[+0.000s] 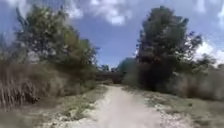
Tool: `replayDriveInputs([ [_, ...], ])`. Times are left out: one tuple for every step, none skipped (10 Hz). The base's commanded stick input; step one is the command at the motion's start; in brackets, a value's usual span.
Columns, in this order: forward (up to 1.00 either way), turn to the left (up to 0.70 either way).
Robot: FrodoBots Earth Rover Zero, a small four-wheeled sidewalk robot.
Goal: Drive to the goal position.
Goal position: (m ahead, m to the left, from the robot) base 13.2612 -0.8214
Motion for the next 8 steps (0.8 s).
replayDriveInputs([
  [1.00, 0.00],
  [1.00, 0.00],
  [1.00, 0.00],
  [1.00, 0.00],
  [1.00, 0.00],
  [1.00, 0.00],
  [1.00, 0.00],
  [1.00, 0.00],
])
